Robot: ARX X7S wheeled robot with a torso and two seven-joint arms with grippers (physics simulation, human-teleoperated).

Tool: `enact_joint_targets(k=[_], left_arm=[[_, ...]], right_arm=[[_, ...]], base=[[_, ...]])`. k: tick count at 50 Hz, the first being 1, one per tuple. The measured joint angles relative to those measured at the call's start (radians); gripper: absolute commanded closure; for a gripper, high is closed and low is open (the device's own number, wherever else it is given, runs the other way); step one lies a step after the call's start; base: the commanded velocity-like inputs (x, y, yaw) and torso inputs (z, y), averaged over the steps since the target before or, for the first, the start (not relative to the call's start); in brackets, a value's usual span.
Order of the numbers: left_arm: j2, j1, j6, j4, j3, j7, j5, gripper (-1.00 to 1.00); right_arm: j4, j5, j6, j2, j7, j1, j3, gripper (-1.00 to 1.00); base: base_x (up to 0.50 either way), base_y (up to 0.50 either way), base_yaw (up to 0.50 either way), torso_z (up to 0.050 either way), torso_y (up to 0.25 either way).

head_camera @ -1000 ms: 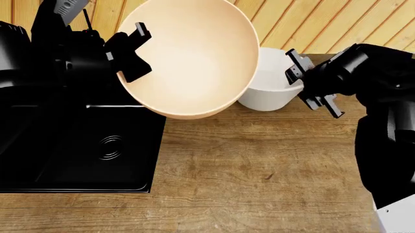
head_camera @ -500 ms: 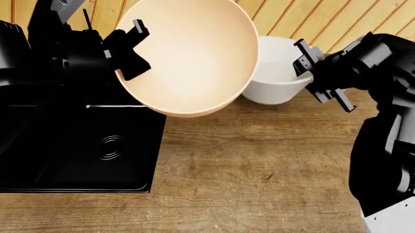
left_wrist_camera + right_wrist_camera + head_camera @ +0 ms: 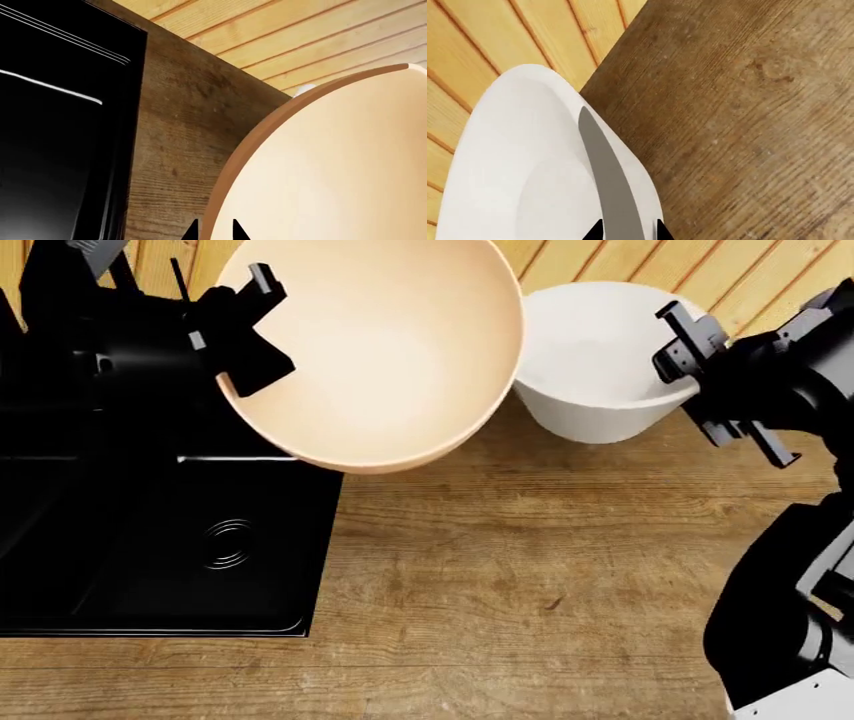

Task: Stack the bowls in the sink.

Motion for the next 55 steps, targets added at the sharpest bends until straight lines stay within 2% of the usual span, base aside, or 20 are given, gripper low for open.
enact_joint_targets(k=[10, 26, 55], left_arm=[[-0.016, 0.01, 0.013, 0.018, -0.008, 0.003, -0.002, 1.0], [-0.033, 0.029, 0.024, 0.027, -0.011, 0.018, 0.004, 1.0], [-0.036, 0.023, 0.026, 0.021, 0.007, 0.03, 0.009, 1.0]], right_arm=[[-0.129, 0.058, 0.052, 0.002, 0.019, -0.033, 0.018, 1.0], [-0.214, 0.104, 0.086, 0.005, 0.029, -0.067, 0.02, 1.0], [-0.239, 0.141, 0.086, 0.011, 0.044, -0.088, 0.018, 1.0]], base=[[0.0, 0.05, 0.0, 0.0, 0.0], [-0.17, 0.5, 0.0, 0.0, 0.001], [-0.12, 0.44, 0.0, 0.001, 0.0]])
